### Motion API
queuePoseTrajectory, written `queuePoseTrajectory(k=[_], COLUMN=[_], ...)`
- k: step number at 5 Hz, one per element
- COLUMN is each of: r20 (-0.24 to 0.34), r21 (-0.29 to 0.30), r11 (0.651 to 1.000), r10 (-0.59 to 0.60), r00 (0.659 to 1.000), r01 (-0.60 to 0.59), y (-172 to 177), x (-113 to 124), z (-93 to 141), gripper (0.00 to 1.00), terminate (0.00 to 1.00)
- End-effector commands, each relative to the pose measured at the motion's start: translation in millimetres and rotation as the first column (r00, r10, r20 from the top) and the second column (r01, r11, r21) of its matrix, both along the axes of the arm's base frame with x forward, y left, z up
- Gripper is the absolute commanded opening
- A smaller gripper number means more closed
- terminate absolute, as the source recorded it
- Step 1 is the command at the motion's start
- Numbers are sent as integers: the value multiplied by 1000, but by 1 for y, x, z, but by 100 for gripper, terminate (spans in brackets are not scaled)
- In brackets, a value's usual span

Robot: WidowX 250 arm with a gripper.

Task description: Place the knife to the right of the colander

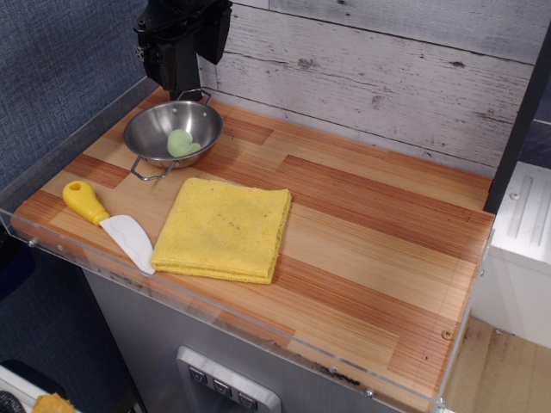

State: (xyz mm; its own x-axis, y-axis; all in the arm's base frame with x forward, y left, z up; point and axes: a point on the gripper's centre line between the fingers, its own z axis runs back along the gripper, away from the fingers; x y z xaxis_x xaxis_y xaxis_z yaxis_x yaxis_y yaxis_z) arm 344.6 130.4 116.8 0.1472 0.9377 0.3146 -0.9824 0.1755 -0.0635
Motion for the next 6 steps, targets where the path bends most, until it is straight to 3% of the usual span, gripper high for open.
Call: queuePoseTrajectory(k=[1, 2, 3, 5, 6], r20=[0, -4, -15, -25, -45], r21=[0, -46, -45, 0, 40], r11=[1000, 998, 995, 993, 996], r10=[0, 43, 93, 119, 78], r00=[1000, 999, 996, 993, 996], r01=[0, -43, -94, -119, -76], y=[0, 19, 43, 66, 67], x=[0, -25, -58, -99, -107], z=[0, -9, -10, -1, -12], gripper=[100, 100, 100, 100, 100], terminate=[0, 0, 0, 0, 0])
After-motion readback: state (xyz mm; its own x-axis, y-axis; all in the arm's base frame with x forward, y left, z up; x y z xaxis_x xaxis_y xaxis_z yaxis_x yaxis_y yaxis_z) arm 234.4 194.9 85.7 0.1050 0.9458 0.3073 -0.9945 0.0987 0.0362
